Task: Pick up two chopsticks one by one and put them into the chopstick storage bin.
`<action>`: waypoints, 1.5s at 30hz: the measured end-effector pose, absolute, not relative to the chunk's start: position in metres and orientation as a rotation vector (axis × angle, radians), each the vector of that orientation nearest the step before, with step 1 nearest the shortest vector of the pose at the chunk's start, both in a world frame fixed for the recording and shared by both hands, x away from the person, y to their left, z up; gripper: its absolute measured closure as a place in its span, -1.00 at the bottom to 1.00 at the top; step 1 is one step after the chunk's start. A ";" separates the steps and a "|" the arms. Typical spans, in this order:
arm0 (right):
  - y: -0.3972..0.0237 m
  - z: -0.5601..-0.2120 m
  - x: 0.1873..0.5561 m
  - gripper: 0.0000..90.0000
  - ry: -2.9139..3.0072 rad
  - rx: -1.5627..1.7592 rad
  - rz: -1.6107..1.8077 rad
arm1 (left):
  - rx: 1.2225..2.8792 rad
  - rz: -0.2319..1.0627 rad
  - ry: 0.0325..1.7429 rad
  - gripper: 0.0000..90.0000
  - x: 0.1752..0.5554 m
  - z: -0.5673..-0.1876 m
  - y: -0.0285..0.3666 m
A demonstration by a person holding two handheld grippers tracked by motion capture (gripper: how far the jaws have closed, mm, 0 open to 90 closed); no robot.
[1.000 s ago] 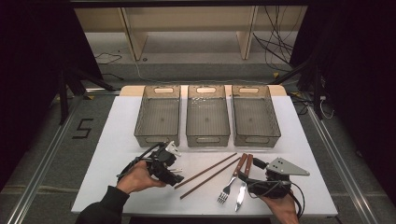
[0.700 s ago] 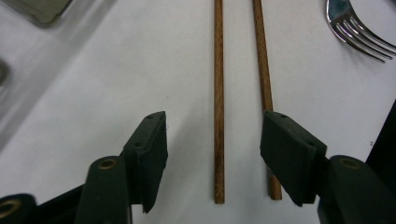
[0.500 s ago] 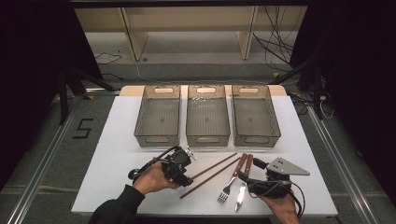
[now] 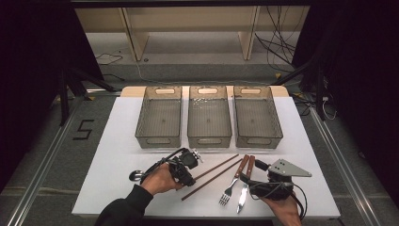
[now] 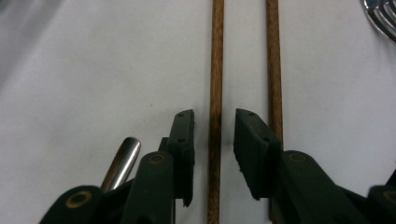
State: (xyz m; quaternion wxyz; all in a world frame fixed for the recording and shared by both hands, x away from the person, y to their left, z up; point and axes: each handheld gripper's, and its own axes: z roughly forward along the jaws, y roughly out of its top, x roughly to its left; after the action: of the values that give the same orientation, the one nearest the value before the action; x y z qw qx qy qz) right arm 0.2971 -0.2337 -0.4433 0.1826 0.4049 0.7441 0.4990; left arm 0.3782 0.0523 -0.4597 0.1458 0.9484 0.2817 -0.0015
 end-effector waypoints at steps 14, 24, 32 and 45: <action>-0.233 -0.443 0.297 -0.41 2.100 1.137 1.404 | 2.785 0.032 0.843 0.78 0.382 -0.459 0.046; -0.233 -0.443 0.297 -0.40 2.099 1.132 1.399 | 2.778 0.008 0.850 0.86 0.384 -0.459 0.047; -0.233 -0.443 0.297 -0.40 2.100 1.135 1.396 | 2.767 0.014 0.812 0.87 0.383 -0.459 0.049; -0.235 -0.443 0.296 -0.40 2.096 1.142 1.396 | 2.754 0.012 0.732 0.87 0.376 -0.442 0.054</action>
State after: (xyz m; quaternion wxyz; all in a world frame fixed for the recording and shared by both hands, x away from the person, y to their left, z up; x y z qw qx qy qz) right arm 0.2961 -0.2351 -0.4429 0.1872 0.4056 0.7446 0.4960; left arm 0.3757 0.0537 -0.4422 0.1453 0.9562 0.2540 0.0042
